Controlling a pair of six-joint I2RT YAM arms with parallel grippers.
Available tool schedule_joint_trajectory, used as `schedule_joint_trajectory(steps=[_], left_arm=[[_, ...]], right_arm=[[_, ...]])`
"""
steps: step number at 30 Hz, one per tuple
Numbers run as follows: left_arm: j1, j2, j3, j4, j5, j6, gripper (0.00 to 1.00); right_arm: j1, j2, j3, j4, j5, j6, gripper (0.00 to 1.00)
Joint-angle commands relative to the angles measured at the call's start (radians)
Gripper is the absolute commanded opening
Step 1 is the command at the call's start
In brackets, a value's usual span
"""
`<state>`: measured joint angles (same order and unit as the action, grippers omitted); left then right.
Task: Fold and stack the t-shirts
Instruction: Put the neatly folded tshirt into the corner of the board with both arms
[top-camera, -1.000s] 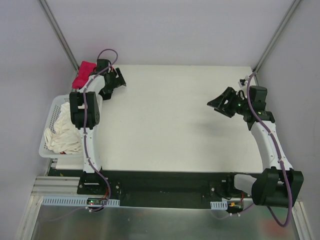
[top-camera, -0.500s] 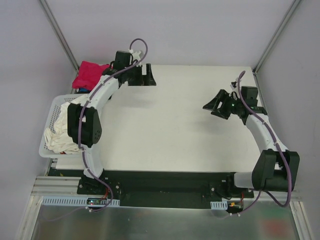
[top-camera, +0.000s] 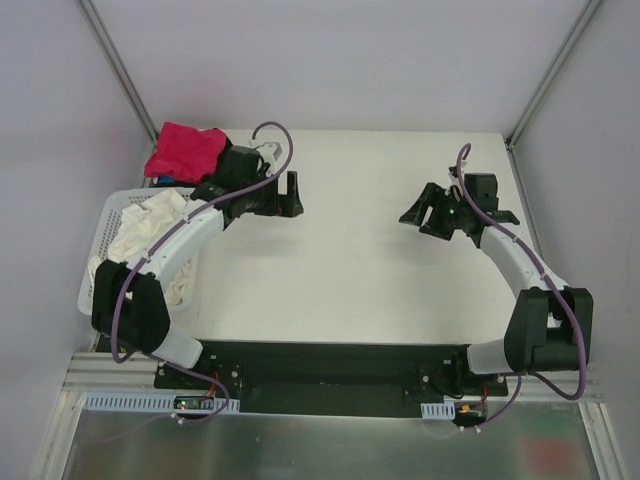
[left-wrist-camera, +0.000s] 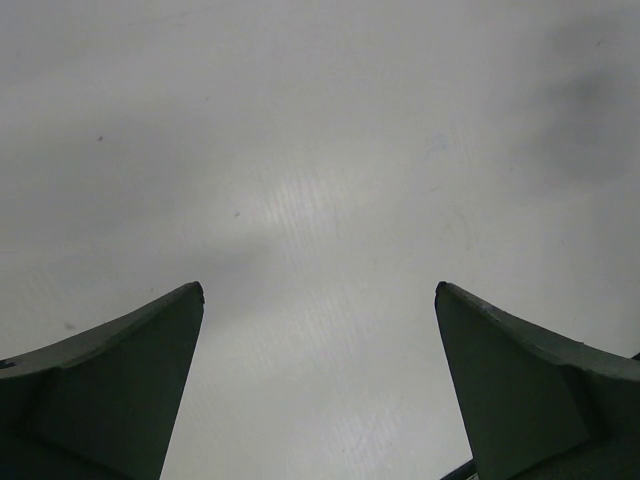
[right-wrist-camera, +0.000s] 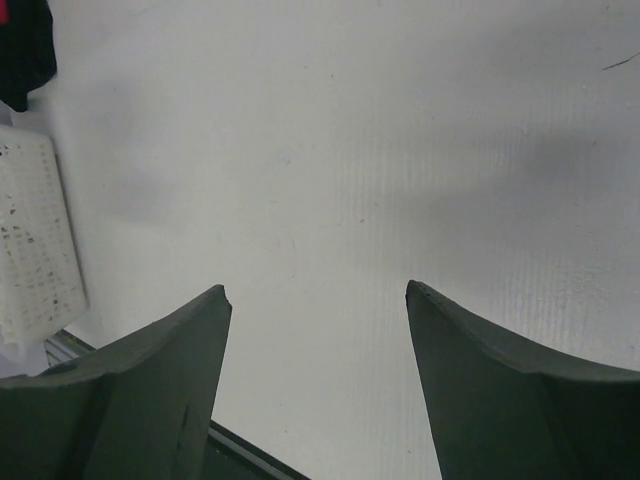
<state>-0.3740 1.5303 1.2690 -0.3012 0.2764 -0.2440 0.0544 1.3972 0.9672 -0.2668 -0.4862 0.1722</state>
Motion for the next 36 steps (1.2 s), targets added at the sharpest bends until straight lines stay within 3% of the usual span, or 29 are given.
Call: schedule_joint_trajectory(steps=[1, 5, 19, 26, 36], left_arm=[[-0.028, -0.194, -0.120, 0.082, -0.231, -0.044, 0.99], [-0.031, -0.266, -0.163, 0.089, -0.318, -0.055, 0.99], [-0.097, -0.390, -0.269, 0.086, -0.333, -0.072, 0.99], [-0.126, -0.400, -0.270, 0.086, -0.336, -0.060, 0.99], [-0.131, -0.372, -0.267, 0.085, -0.339, -0.037, 0.99]], right_arm=[[0.025, -0.055, -0.018, 0.035, 0.113, -0.010, 0.74], [0.050, -0.070, -0.001, -0.012, 0.181, -0.023, 0.75], [0.194, -0.271, -0.053, -0.032, 0.317, -0.048, 0.77], [0.200, -0.349, -0.102, -0.025, 0.342, -0.046, 0.77], [0.200, -0.337, -0.134, -0.051, 0.408, -0.077, 0.77]])
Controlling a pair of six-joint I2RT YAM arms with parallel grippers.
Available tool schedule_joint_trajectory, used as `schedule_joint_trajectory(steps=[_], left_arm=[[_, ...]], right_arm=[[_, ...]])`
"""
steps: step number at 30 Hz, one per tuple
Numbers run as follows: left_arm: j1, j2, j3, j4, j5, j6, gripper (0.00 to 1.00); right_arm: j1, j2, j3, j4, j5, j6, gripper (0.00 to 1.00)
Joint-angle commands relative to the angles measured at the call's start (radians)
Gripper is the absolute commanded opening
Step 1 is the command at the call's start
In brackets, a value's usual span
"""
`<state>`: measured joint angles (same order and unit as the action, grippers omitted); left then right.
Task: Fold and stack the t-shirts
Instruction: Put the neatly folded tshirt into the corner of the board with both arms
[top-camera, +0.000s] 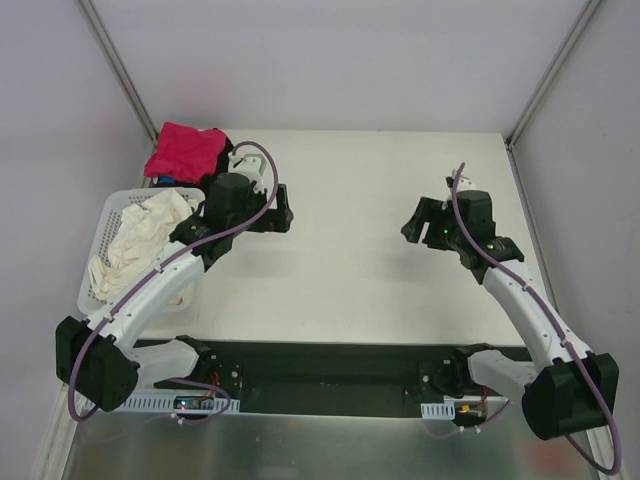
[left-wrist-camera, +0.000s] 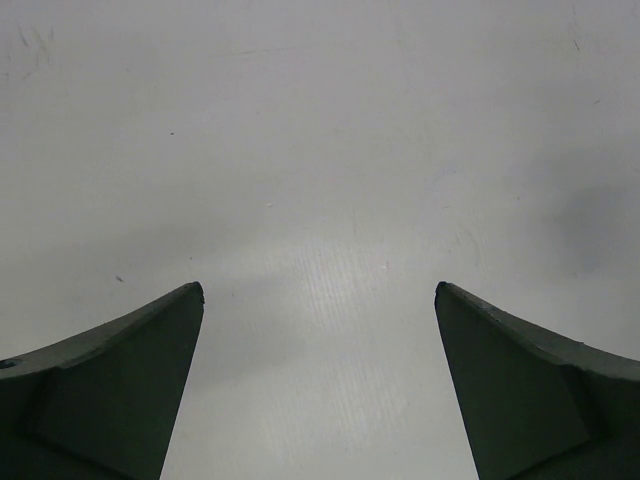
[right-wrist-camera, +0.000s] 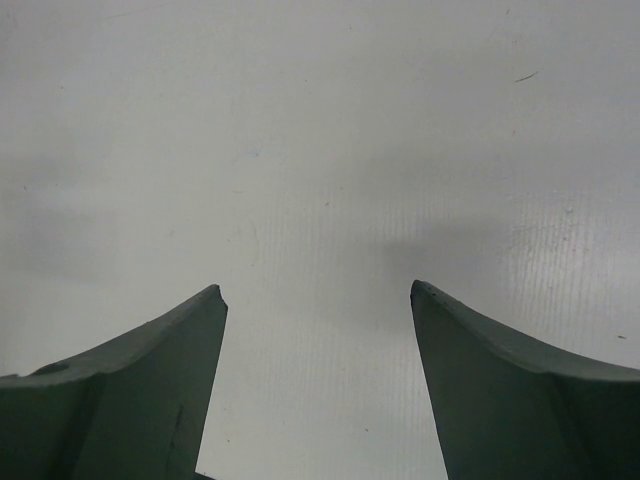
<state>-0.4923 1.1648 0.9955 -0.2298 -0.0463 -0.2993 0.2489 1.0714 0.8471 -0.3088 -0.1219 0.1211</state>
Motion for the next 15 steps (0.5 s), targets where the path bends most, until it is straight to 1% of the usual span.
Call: schedule_joint_trajectory(steps=[1, 11, 15], left_arm=[[-0.012, -0.007, 0.005, 0.014, -0.020, 0.020, 0.99], [-0.014, -0.001, -0.001, 0.014, -0.050, 0.026, 0.99], [-0.012, 0.001, -0.001, 0.015, -0.056, 0.025, 0.99]], right_arm=[[0.006, -0.013, -0.016, -0.012, 0.048, -0.028, 0.77], [0.006, -0.021, -0.006, -0.039, 0.090, -0.035, 0.77], [0.004, -0.013, -0.003, -0.046, 0.084, -0.037, 0.77]])
